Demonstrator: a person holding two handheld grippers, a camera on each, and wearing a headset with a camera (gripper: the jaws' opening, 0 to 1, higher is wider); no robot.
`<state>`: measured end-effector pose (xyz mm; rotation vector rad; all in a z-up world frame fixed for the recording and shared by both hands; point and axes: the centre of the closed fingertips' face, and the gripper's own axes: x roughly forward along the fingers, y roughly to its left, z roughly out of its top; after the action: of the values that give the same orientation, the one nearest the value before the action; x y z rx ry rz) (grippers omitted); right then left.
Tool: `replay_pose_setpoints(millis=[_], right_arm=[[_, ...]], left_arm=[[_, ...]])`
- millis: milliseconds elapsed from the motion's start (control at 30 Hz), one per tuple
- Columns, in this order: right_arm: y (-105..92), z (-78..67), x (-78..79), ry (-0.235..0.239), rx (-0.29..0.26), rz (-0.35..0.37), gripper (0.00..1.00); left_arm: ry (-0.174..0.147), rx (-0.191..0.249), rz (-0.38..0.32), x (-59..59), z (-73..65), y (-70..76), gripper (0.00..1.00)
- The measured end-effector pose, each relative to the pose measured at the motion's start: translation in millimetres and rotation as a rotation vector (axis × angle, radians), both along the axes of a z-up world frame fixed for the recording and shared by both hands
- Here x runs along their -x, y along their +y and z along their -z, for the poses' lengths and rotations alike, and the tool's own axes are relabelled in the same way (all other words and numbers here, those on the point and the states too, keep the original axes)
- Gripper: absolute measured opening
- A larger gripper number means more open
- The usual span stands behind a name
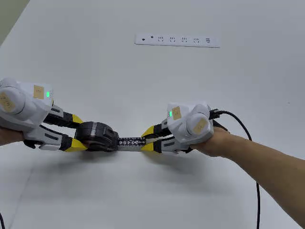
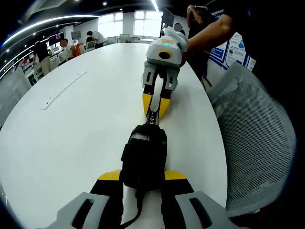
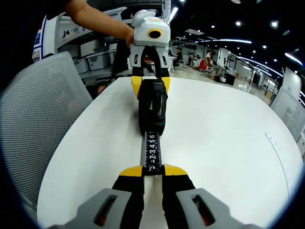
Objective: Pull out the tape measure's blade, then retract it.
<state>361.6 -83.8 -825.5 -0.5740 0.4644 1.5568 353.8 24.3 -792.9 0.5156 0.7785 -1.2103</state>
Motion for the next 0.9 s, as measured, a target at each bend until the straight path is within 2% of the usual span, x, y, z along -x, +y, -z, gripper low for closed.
replay_pose_setpoints(millis=[467,900], right_arm=[[-17.8,-1.8,0.7,0.005,0.002,-0.002,0.11],[-42.4,-1.2,-0.4,0.006,0.016,0.001,0.11]], left_arm=[[0.003,-0.002,0.002,0.5,-0.1,0.6,0.27],[0.004,-0.003,0.002,0.9,-1.4,0.3,0.27]])
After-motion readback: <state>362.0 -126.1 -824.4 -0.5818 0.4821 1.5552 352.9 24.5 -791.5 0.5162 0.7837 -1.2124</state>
